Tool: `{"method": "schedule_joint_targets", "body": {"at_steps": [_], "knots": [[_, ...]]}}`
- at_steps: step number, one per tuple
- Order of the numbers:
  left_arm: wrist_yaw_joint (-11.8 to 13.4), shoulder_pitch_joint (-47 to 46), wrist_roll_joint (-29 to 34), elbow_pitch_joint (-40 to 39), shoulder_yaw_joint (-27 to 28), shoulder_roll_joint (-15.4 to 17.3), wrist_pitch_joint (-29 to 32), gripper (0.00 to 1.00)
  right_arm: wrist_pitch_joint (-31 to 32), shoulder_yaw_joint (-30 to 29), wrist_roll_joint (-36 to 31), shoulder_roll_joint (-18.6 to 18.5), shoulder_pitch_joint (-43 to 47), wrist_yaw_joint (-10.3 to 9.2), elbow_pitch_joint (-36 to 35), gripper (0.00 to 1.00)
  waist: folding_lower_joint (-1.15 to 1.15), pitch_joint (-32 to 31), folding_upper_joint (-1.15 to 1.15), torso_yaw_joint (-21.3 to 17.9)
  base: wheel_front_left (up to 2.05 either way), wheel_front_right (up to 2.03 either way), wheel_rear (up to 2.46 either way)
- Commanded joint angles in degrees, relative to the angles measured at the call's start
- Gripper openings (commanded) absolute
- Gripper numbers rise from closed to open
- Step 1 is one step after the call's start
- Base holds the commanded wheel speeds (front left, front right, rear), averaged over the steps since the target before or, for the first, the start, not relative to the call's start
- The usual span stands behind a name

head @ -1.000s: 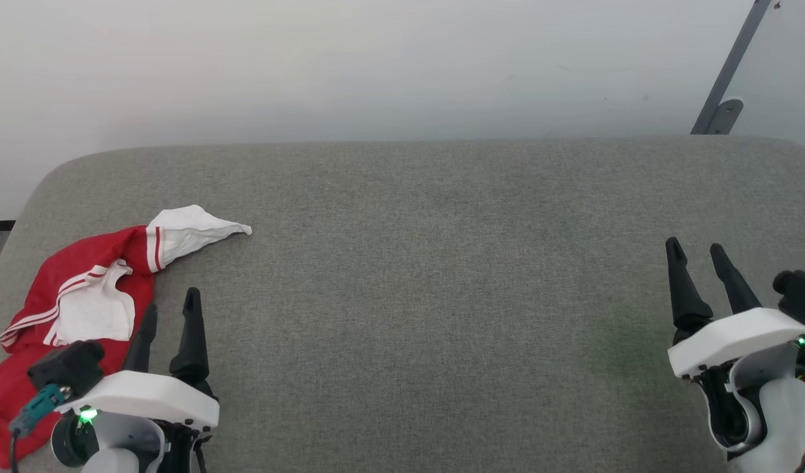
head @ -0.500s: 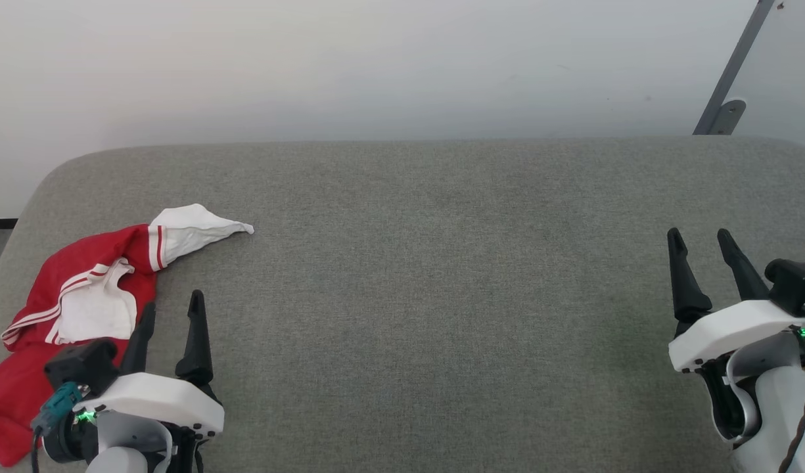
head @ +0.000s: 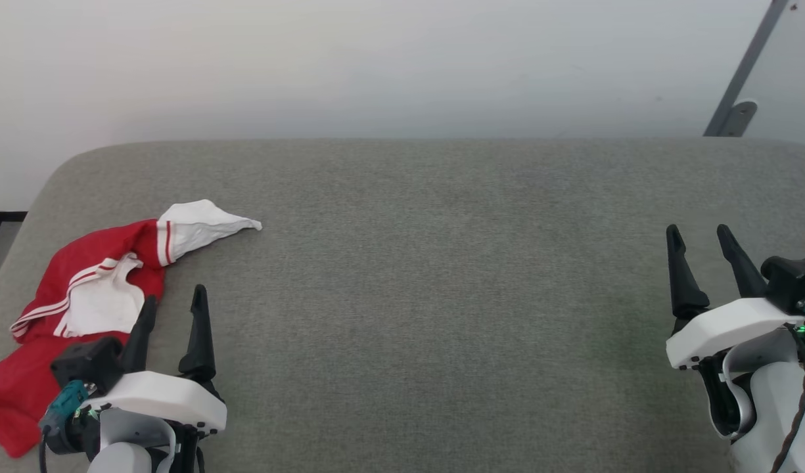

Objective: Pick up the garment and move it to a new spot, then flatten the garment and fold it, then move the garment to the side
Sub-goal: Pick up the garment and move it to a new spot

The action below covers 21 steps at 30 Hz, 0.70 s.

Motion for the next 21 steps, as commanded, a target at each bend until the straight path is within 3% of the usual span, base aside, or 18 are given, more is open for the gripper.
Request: {"method": "schedule_joint_targets", "body": {"at_steps": [1,10,21], "knots": [[-0.14,-0.94,1.48,-0.13,0.26,0.18,-0.52,1.0,-0.49,0.08,-0.67,-0.16,-1.35,0.1,-0.07,1.0,0.0,0.01,0.0,0.21,0.0,0.0,0.0],[-0.91,-1.66,5.51,1.25,1.51,-0.68,-1.58,1.0,-1.55,2.17,-1.52,-0.73,-2.16,0.1,0.73,1.0,0.0,0.93,0.0,4.14,0.0,0.0,0.0],[-0.43,-0.98,10.81,2.0,3.12,-2.14,-2.86,1.0,-2.87,5.13,-5.26,-0.44,-2.55,0.07,1.92,1.0,0.0,1.0,0.0,15.64,0.0,0.0,0.0]]}}
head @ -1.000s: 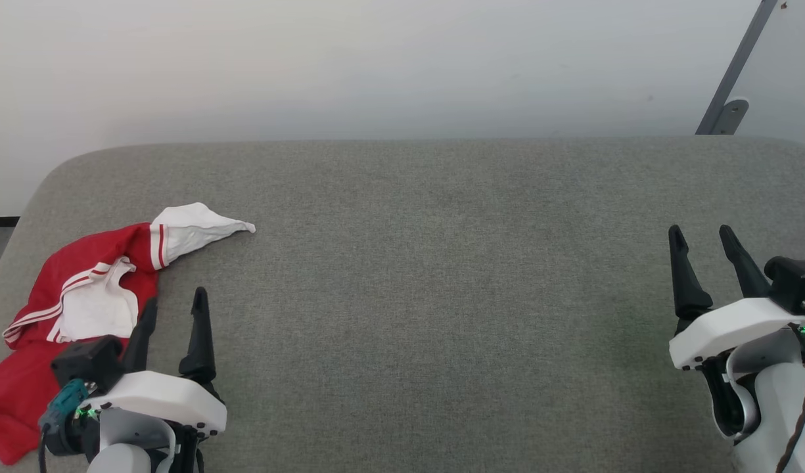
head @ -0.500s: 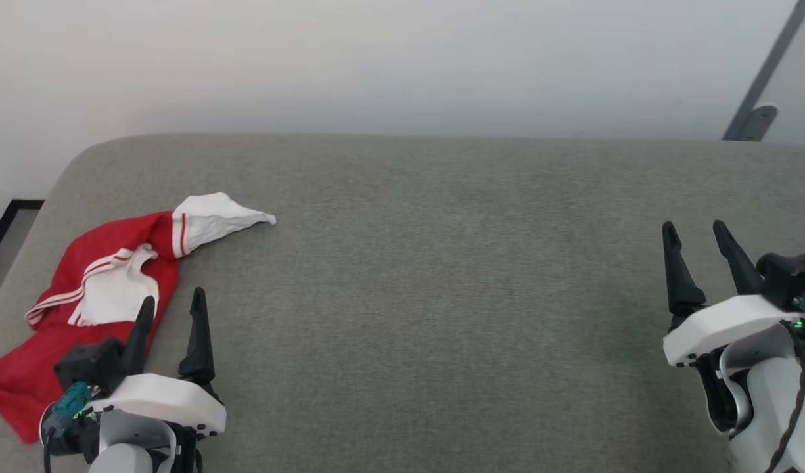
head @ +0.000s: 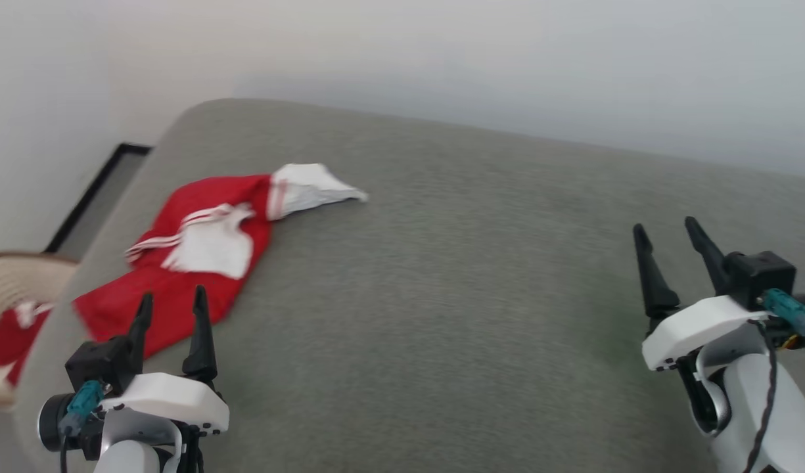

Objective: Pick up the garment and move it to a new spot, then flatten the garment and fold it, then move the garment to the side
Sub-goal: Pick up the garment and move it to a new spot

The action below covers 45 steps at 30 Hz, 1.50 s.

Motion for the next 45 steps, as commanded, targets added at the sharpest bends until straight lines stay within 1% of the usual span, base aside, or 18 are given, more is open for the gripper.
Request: {"method": "schedule_joint_targets", "body": {"at_steps": [1,6,8,15,19,23,26,29,32,35,38,41,43,45], "knots": [[0.02,0.13,1.64,0.06,0.37,-0.2,-0.59,1.0,-0.68,0.49,-1.16,0.09,-0.81,0.02,0.22,1.0,0.0,-0.25,0.0,4.97,0.0,0.0,0.0],[0.34,1.07,3.25,0.54,1.66,-0.66,-1.11,1.0,-1.17,2.12,-2.03,1.16,-0.6,0.02,0.78,1.0,0.0,-1.23,0.0,11.7,0.0,0.0,0.0],[0.92,2.04,3.66,-0.12,3.03,-0.88,-1.31,1.0,-1.36,3.76,-2.65,2.07,-1.42,0.02,1.07,1.0,0.0,-1.02,0.0,13.27,0.0,0.0,0.0],[3.43,6.31,4.76,-5.19,7.49,-2.77,-2.09,1.0,-2.1,11.27,-3.29,3.68,-6.83,0.02,4.45,1.0,0.0,0.61,0.0,16.32,0.0,0.0,0.0],[3.92,8.08,3.91,-7.38,9.04,-3.53,-2.02,1.0,-2.04,14.56,-1.56,4.3,-8.97,0.02,6.11,1.0,0.0,1.07,0.0,16.78,0.0,0.0,0.0],[4.03,8.97,3.63,-8.3,9.29,-3.67,-2.01,1.0,-2.04,15.85,-0.63,4.44,-9.93,0.02,6.75,1.0,0.0,1.29,0.0,16.79,0.0,0.0,0.0],[3.29,8.13,3.42,-7.86,8.71,-3.81,-1.97,1.0,-2.04,16.47,-0.09,4.09,-10.02,0.02,6.81,1.0,0.0,1.67,0.0,16.63,0.0,0.0,0.0],[2.04,5.39,4.85,-6.42,6.67,-3.85,-1.97,1.0,-2.04,15.81,0.13,3.18,-9.57,0.02,6.59,1.0,0.0,2.51,0.0,16.34,0.0,0.0,0.0],[0.17,0.95,5.76,-3.78,3.99,-3.79,-1.96,1.0,-2.04,14.52,-0.23,2.19,-8.34,0.02,5.98,1.0,0.0,3.78,0.0,16.04,0.0,0.0,0.0],[-1.45,-5.91,5.9,-0.24,1.59,-2.86,-1.96,1.0,-2.04,12.61,-0.85,1.06,-6.93,0.02,4.74,1.0,0.0,5.27,0.0,15.61,0.0,0.0,0.0],[-2.3,-12.93,5.03,4.23,0.71,-0.63,-1.96,1.0,-2.04,12.94,-1.67,1.14,-7.1,0.02,3.41,1.0,0.0,8.37,0.0,12.1,0.0,0.0,0.0],[-2.78,-20.14,3.43,11.57,-0.38,2.22,-1.14,1.0,-2.05,12.85,-2.18,0.79,-7.8,0.02,2.39,1.0,0.0,11.58,0.0,8.42,0.0,0.0,0.0],[-2.94,-24.89,1.58,16.64,-1.57,4.44,0.95,1.0,-2.04,12.64,-2.3,0.73,-8.47,0.02,1.69,1.0,0.0,13.59,0.0,6.26,0.0,0.0,0.0],[-2.95,-28.36,-1.08,21.25,-5.25,6.87,4.34,1.0,-2.05,12.62,-2.21,0.81,-8.78,0.02,0.89,1.0,0.0,15.25,0.0,4.21,0.0,0.0,0.0]]}}
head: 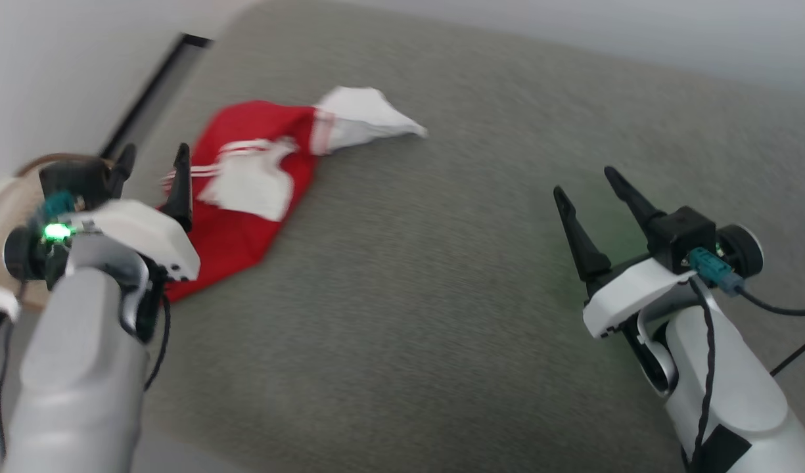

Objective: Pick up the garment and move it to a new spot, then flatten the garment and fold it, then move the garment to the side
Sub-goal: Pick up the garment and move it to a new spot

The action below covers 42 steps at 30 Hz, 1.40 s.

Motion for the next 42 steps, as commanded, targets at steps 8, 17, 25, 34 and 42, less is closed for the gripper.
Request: {"method": "schedule_joint_targets", "body": {"at_steps": [8,17,25,34,42], "knots": [[-0.04,-7.68,-20.74,7.74,-13.59,9.44,22.69,1.0,-0.27,-0.94,0.0,1.03,-2.33,0.0,-3.06,1.0,0.0,9.68,0.0,-10.69,0.0,0.0,0.0],[-0.05,-9.23,-33.07,13.69,-18.66,15.04,36.79,1.0,-0.27,-0.16,-0.79,1.07,-4.48,0.0,-6.12,1.0,0.0,15.8,0.0,-18.02,0.0,0.0,0.0],[-0.25,-7.88,-36.4,16.75,-21.46,10.69,39.66,0.25,-0.27,-0.44,-0.99,0.28,-4.03,0.0,-8.21,1.0,0.0,16.7,0.0,-19.03,0.0,0.0,0.0],[-0.3,-10.31,-35.1,14.6,-23.15,16.36,25.03,0.0,-0.27,1.06,-0.67,1.57,-3.21,0.0,-8.25,1.0,0.0,10.68,0.0,-18.23,0.0,0.0,0.0],[-0.09,-12.75,-32.94,12.0,-27.66,20.33,14.64,0.0,-0.27,0.2,1.1,3.38,-0.61,0.0,-7.03,1.0,0.0,2.81,0.0,-19.76,0.0,0.0,0.0]]}}
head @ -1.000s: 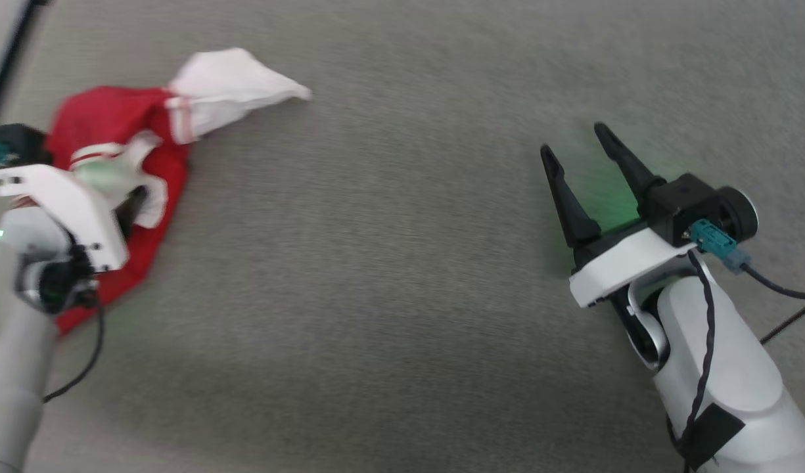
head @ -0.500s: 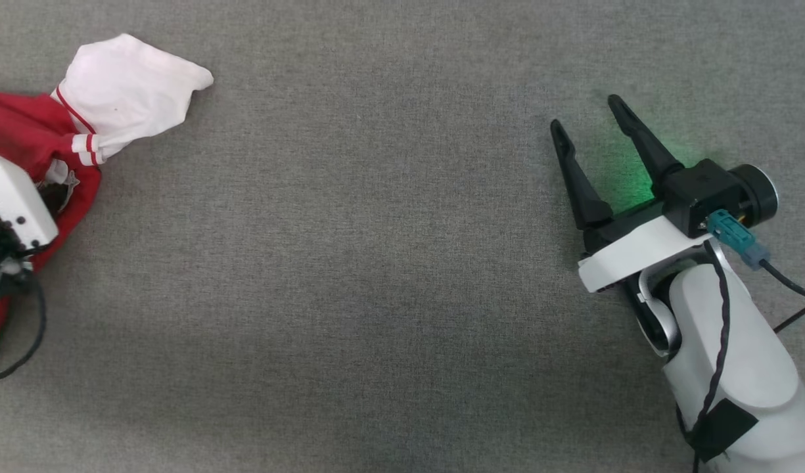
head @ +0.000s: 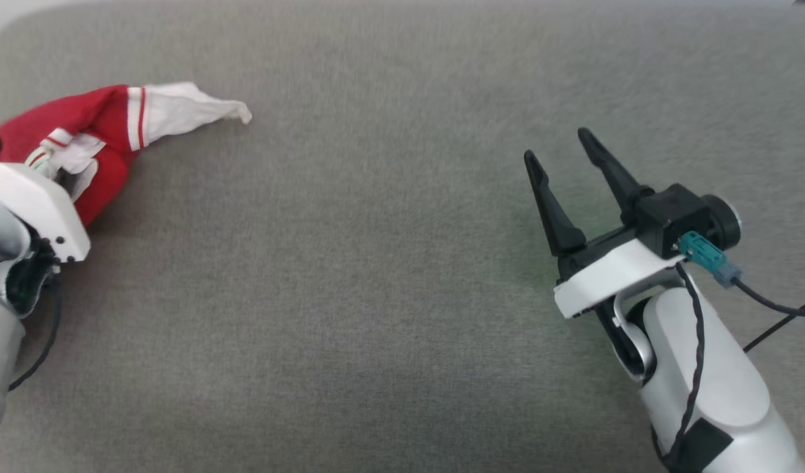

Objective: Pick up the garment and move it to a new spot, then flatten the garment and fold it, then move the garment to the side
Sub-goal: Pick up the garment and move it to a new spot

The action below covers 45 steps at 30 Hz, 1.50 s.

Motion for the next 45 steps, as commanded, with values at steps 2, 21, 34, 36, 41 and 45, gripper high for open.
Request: {"method": "schedule_joint_targets", "body": {"at_steps": [2,21,34,36,41,45], "knots": [[0.07,-1.35,-0.02,-2.98,-2.56,0.45,-0.51,0.0,-0.28,-0.84,0.79,0.51,1.71,0.0,0.04,1.0,0.0,-3.68,0.0,-1.92,0.0,0.0,0.0],[0.92,-8.23,-22.26,-32.55,-14.84,-8.42,19.85,0.0,-0.28,-9.15,3.59,4.57,5.68,0.0,-4.15,1.0,0.0,-0.07,0.0,-19.43,0.0,0.0,0.0],[2.4,-13.78,-18.15,-14.18,-20.44,-8.87,26.95,0.0,-0.28,-8.8,11.02,4.89,5.76,0.0,-5.76,1.0,0.0,4.48,0.0,-30.07,0.0,0.0,0.0],[1.82,-14.33,-17.1,-11.19,-21.58,-8.71,26.94,0.0,-0.28,-8.74,12.04,4.89,6.04,0.0,-5.83,1.0,0.0,5.13,0.0,-31.22,0.0,0.0,0.0],[0.81,-14.42,-13.52,-5.99,-25.73,-7.65,27.86,0.0,-0.28,-8.96,13.53,4.92,6.31,0.0,-6.13,1.0,0.0,6.48,0.0,-32.58,0.0,0.0,0.0],[0.54,-13.58,-10.69,-3.19,-29.91,-6.73,29.46,0.0,-0.28,-8.61,13.88,4.89,5.84,0.0,-6.45,1.0,0.0,7.3,0.0,-32.98,0.0,0.0,0.0]]}}
